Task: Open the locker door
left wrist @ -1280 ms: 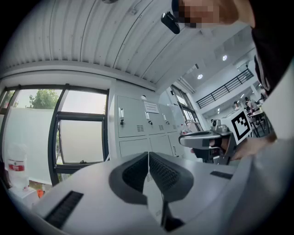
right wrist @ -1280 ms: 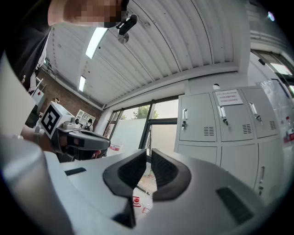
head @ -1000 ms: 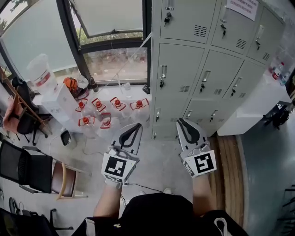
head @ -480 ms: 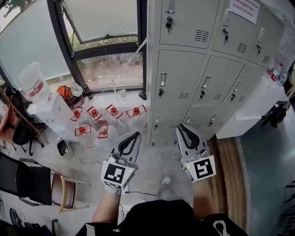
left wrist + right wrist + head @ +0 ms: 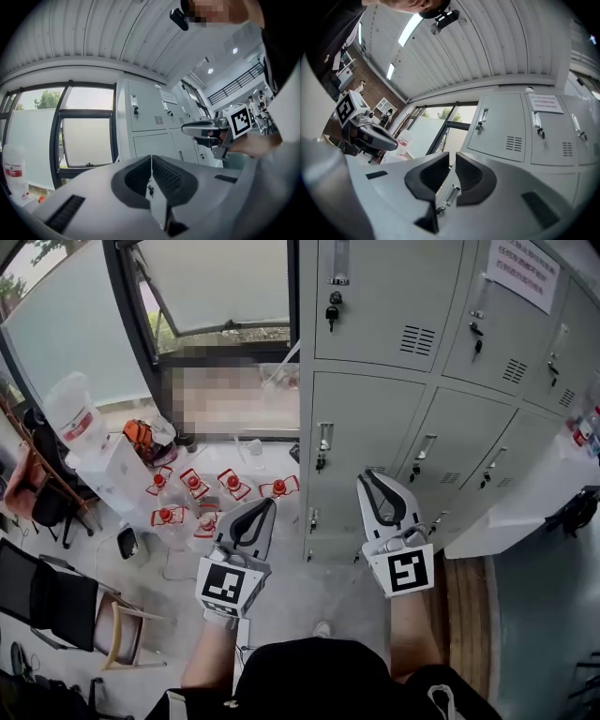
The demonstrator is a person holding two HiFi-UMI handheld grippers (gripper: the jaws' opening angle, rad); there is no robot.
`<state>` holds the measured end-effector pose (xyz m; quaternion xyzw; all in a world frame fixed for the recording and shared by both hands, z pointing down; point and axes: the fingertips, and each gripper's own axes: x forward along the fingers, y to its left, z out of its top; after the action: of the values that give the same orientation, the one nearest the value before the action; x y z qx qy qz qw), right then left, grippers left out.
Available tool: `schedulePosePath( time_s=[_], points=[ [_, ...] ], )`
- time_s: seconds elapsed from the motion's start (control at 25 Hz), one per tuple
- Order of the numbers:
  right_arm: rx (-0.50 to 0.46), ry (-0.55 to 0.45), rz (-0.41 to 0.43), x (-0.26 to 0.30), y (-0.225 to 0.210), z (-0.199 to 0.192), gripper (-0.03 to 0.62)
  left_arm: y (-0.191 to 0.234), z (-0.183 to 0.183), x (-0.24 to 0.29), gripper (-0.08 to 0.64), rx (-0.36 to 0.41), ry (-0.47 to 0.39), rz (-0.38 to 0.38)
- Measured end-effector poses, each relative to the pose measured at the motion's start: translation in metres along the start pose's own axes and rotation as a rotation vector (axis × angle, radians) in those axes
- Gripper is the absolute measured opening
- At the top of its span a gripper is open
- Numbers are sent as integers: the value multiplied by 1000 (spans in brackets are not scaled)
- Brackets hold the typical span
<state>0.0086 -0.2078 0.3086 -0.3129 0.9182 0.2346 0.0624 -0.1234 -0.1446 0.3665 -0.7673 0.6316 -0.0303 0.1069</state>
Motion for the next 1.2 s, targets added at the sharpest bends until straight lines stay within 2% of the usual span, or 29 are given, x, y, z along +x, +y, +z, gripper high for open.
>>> schedulePosePath(
  time_s=[0.2, 0.32, 0.52, 0.64, 0.92, 1.2],
  points=[
    [-243, 40, 69, 49, -35, 15, 52, 4, 14, 39, 25, 23, -15, 28],
    [-328, 14, 74, 76, -50, 39, 52, 10, 23, 54, 25, 37, -32, 30],
    [-467, -9, 39, 118, -73, 85, 54, 29, 36, 70, 25, 45, -74, 18],
    [-542, 13, 13, 146, -86, 102, 54, 42, 40, 77, 25, 42, -93, 0],
    [-736, 129, -22, 212, -115, 91, 62, 64, 47, 85, 25, 45, -139, -41],
    [-913, 236, -39, 247, -123, 80, 83, 80, 37, 94, 25, 29, -132, -68]
  ],
)
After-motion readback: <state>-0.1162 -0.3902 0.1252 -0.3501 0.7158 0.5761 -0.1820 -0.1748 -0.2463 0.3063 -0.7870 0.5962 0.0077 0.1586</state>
